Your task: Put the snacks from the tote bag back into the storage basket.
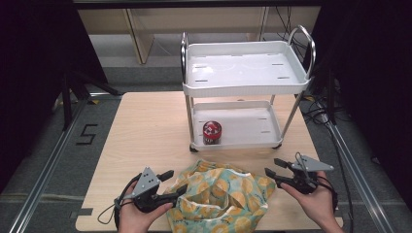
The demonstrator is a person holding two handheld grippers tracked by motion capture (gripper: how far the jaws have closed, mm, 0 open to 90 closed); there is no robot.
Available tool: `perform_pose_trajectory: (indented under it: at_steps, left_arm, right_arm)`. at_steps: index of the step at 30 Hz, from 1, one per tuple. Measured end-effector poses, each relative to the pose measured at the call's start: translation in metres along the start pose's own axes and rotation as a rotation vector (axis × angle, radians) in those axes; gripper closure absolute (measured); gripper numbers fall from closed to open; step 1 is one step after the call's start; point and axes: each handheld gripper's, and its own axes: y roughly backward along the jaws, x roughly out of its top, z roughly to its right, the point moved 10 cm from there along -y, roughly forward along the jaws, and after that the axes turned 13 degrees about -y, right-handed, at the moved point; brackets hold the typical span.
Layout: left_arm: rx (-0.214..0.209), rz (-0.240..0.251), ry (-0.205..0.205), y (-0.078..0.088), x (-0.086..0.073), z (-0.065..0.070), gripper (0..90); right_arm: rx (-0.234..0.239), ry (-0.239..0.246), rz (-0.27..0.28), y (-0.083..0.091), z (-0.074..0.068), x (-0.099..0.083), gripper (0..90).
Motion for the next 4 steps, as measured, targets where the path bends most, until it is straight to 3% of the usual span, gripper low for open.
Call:
perform_pose_trajectory:
  at_steps: [3,4]
  left_arm:
    - [0.020,0.010,0.001,0.004,-0.001,-0.003,32.7]
    - [0.020,0.010,0.001,0.004,-0.001,-0.003,32.7]
  right_arm:
    - [-0.020,-0.012,0.027,0.010,0.011,-0.005,44.8]
    - [-0.038,0.010,0.032,0.012,0.017,-0.006,44.6]
